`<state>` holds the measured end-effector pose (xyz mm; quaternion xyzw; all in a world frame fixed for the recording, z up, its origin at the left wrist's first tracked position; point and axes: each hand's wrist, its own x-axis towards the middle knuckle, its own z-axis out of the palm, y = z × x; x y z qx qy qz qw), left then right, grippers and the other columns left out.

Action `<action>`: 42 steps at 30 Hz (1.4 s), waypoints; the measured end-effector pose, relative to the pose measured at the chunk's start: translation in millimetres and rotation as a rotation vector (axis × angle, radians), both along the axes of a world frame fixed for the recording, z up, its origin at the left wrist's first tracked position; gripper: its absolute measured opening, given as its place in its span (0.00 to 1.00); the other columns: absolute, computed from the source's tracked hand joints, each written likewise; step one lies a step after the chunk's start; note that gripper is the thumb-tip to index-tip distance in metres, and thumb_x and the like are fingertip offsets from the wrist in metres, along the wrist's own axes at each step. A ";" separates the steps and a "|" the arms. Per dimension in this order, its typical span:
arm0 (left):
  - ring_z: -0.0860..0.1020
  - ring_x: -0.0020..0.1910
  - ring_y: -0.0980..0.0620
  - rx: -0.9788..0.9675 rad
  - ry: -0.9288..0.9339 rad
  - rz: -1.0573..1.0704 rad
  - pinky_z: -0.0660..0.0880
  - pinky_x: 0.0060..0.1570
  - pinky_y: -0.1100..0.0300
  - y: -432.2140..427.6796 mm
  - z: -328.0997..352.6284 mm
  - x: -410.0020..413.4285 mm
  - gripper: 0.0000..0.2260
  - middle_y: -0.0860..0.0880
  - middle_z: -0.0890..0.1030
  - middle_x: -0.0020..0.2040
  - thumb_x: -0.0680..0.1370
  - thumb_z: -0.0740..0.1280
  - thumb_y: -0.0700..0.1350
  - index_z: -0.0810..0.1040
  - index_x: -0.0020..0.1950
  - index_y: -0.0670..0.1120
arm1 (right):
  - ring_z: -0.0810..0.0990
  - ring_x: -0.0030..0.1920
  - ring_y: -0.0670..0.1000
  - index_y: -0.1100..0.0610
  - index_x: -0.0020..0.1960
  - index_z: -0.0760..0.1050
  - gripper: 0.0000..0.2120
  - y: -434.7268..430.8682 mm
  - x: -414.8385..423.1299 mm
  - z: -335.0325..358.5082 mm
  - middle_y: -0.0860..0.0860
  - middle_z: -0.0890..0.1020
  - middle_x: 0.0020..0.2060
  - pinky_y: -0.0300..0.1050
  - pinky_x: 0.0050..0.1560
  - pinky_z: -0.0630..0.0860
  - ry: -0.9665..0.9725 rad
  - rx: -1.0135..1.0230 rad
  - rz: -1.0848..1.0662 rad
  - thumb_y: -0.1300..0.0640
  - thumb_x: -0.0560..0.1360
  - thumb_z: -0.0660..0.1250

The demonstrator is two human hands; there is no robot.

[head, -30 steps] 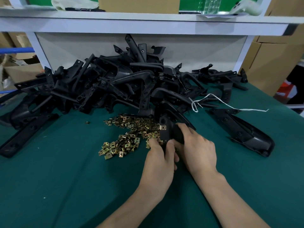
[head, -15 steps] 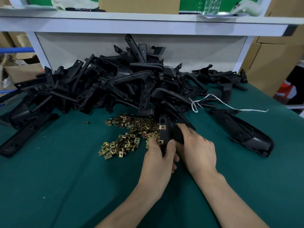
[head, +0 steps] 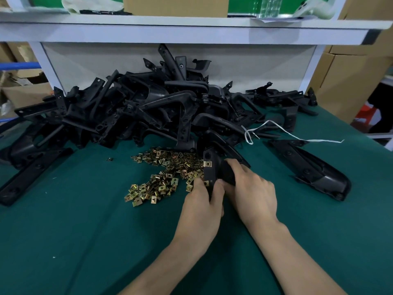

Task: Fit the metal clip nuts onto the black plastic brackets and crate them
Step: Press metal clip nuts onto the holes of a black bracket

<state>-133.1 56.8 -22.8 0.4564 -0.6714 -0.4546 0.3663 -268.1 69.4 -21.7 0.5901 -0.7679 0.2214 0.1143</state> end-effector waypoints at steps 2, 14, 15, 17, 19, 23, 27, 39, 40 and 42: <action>0.76 0.26 0.59 -0.004 -0.003 -0.003 0.68 0.27 0.68 0.2 0.2 0.1 0.12 0.56 0.82 0.31 0.83 0.60 0.55 0.70 0.47 0.49 | 0.83 0.44 0.56 0.47 0.70 0.68 0.23 0.1 -0.1 0.2 0.47 0.83 0.51 0.46 0.34 0.66 -0.002 -0.004 0.002 0.40 0.78 0.65; 0.78 0.30 0.56 -0.037 -0.025 -0.004 0.71 0.29 0.65 2.0 0.1 -0.3 0.11 0.49 0.80 0.32 0.84 0.59 0.54 0.70 0.47 0.48 | 0.83 0.44 0.56 0.46 0.69 0.69 0.23 1.9 1.8 3.3 0.48 0.83 0.50 0.46 0.35 0.66 -0.021 0.013 0.013 0.40 0.78 0.65; 0.78 0.28 0.56 -0.021 -0.010 -0.004 0.70 0.28 0.66 2.2 -0.1 -0.5 0.11 0.49 0.80 0.32 0.84 0.59 0.54 0.70 0.47 0.49 | 0.83 0.44 0.56 0.46 0.69 0.69 0.23 2.2 1.5 3.3 0.48 0.83 0.50 0.46 0.35 0.67 -0.022 0.012 0.015 0.39 0.77 0.64; 0.76 0.26 0.57 0.016 0.027 0.005 0.70 0.27 0.65 2.0 -0.5 -0.4 0.10 0.51 0.80 0.32 0.83 0.61 0.55 0.71 0.47 0.51 | 0.83 0.44 0.56 0.46 0.69 0.69 0.24 2.5 0.9 3.2 0.48 0.83 0.50 0.47 0.35 0.68 -0.029 0.012 0.021 0.38 0.77 0.60; 0.77 0.26 0.57 0.040 0.040 0.019 0.70 0.27 0.65 0.7 -0.6 0.1 0.10 0.51 0.81 0.32 0.82 0.62 0.56 0.71 0.46 0.51 | 0.83 0.44 0.57 0.47 0.68 0.70 0.25 2.7 0.5 3.1 0.48 0.83 0.50 0.47 0.35 0.69 -0.039 0.002 0.027 0.37 0.75 0.57; 0.78 0.25 0.56 0.019 -0.021 -0.011 0.70 0.27 0.67 -0.9 0.1 0.8 0.14 0.53 0.82 0.32 0.83 0.59 0.57 0.71 0.45 0.49 | 0.83 0.43 0.58 0.47 0.68 0.71 0.25 2.4 1.3 3.7 0.49 0.83 0.50 0.47 0.34 0.69 -0.043 -0.008 0.029 0.38 0.75 0.58; 0.78 0.26 0.55 0.000 -0.034 -0.021 0.73 0.29 0.64 -1.1 0.0 0.9 0.14 0.51 0.82 0.32 0.83 0.59 0.57 0.71 0.45 0.49 | 0.83 0.44 0.57 0.47 0.69 0.70 0.24 1.9 0.2 2.8 0.49 0.83 0.51 0.47 0.35 0.68 -0.039 -0.003 0.019 0.39 0.77 0.62; 0.78 0.27 0.55 0.007 -0.050 -0.030 0.75 0.32 0.58 -1.2 2.5 2.0 0.15 0.49 0.82 0.32 0.82 0.59 0.57 0.72 0.44 0.48 | 0.83 0.45 0.57 0.46 0.69 0.69 0.23 2.0 0.6 3.5 0.49 0.83 0.52 0.49 0.36 0.73 -0.049 0.009 0.019 0.39 0.77 0.63; 0.78 0.27 0.55 0.008 -0.053 -0.032 0.75 0.32 0.58 -1.1 3.0 2.2 0.15 0.49 0.82 0.32 0.82 0.59 0.57 0.72 0.45 0.48 | 0.83 0.45 0.57 0.46 0.69 0.69 0.23 1.9 0.8 3.7 0.49 0.83 0.52 0.49 0.37 0.73 -0.048 0.012 0.019 0.39 0.77 0.63; 0.78 0.28 0.55 0.004 -0.064 -0.036 0.75 0.34 0.57 -1.1 3.9 2.7 0.15 0.49 0.82 0.33 0.82 0.59 0.57 0.72 0.45 0.48 | 0.83 0.45 0.57 0.46 0.69 0.69 0.23 2.1 0.9 3.8 0.49 0.83 0.52 0.49 0.36 0.73 -0.046 0.014 0.021 0.39 0.77 0.63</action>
